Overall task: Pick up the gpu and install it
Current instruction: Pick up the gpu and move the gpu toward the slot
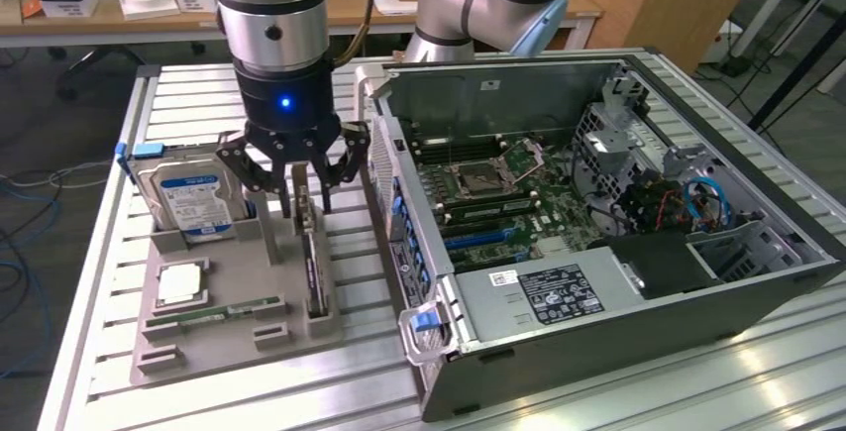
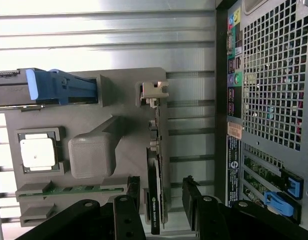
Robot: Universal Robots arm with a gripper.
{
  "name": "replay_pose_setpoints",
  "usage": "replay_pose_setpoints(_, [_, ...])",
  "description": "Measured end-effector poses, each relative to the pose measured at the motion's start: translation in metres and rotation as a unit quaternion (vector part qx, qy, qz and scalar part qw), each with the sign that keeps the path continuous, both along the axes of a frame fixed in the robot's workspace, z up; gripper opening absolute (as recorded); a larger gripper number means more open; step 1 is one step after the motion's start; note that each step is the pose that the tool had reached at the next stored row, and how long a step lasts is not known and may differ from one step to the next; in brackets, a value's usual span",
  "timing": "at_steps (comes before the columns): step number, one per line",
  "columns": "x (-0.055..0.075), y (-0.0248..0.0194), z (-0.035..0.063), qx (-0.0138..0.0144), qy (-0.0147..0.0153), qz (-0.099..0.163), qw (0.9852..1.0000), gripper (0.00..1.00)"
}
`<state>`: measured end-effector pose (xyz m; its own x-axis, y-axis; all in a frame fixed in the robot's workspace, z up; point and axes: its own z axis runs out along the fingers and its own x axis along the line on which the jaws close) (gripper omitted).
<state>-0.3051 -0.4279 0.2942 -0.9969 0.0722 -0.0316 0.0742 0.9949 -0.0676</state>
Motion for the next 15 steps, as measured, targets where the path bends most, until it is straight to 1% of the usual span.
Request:
replay_pose_setpoints(3, [0.0001, 0.0000, -0.0006, 0.0001, -0.0002, 0.000, 1.0000, 0.47])
replay_pose_setpoints(9, [-0.0001, -0.0002, -0.0058, -0.0004, -0.0002, 0.000, 1.0000, 0.47])
replay_pose_setpoints(15, [0.0000, -0.0029, -0.0097, -0.0037, -0.0002, 0.000, 1.0000, 0.47])
